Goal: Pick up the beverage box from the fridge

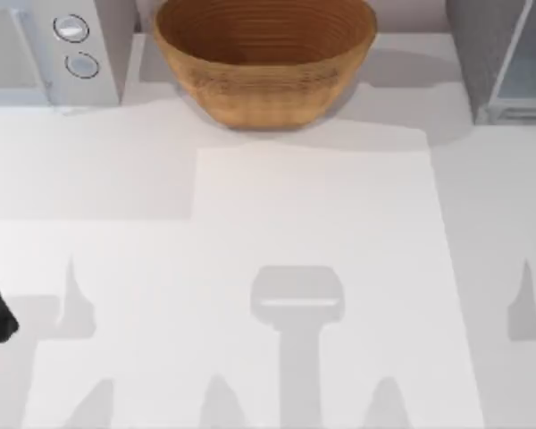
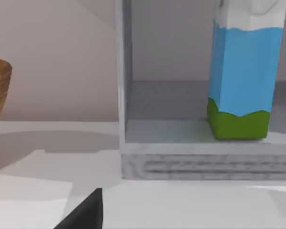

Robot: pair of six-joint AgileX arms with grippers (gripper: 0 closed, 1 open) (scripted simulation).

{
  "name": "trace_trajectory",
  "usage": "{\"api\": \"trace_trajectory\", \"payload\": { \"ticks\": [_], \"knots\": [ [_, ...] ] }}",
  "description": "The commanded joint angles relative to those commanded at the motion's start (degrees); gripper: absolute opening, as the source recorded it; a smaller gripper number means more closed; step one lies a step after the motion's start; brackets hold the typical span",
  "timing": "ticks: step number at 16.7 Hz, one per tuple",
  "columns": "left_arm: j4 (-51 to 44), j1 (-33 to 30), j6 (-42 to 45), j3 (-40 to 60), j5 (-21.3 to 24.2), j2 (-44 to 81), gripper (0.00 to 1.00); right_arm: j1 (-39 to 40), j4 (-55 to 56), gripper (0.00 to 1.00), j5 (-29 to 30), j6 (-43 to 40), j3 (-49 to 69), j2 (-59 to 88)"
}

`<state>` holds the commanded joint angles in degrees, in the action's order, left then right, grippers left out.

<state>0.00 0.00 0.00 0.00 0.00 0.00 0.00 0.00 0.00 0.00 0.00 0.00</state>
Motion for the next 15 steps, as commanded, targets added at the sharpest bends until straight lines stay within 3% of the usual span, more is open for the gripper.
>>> {"api": "trace_trajectory", "payload": {
  "ticks": [4, 7, 15],
  "knots": [
    [0.0, 0.0, 0.0, 0.0, 0.0, 0.0, 1.0, -0.7, 1.8, 1.0, -0.7, 0.0, 0.3, 1.8],
    [0.0, 0.0, 0.0, 0.0, 0.0, 0.0, 1.0, -3.3, 9.1, 1.0, -3.1, -0.1, 1.3, 9.0],
    [0.0, 0.0, 0.0, 0.0, 0.0, 0.0, 1.0, -15.3, 45.5, 1.0, -14.3, 0.3, 5.1, 50.3]
  ]
}}
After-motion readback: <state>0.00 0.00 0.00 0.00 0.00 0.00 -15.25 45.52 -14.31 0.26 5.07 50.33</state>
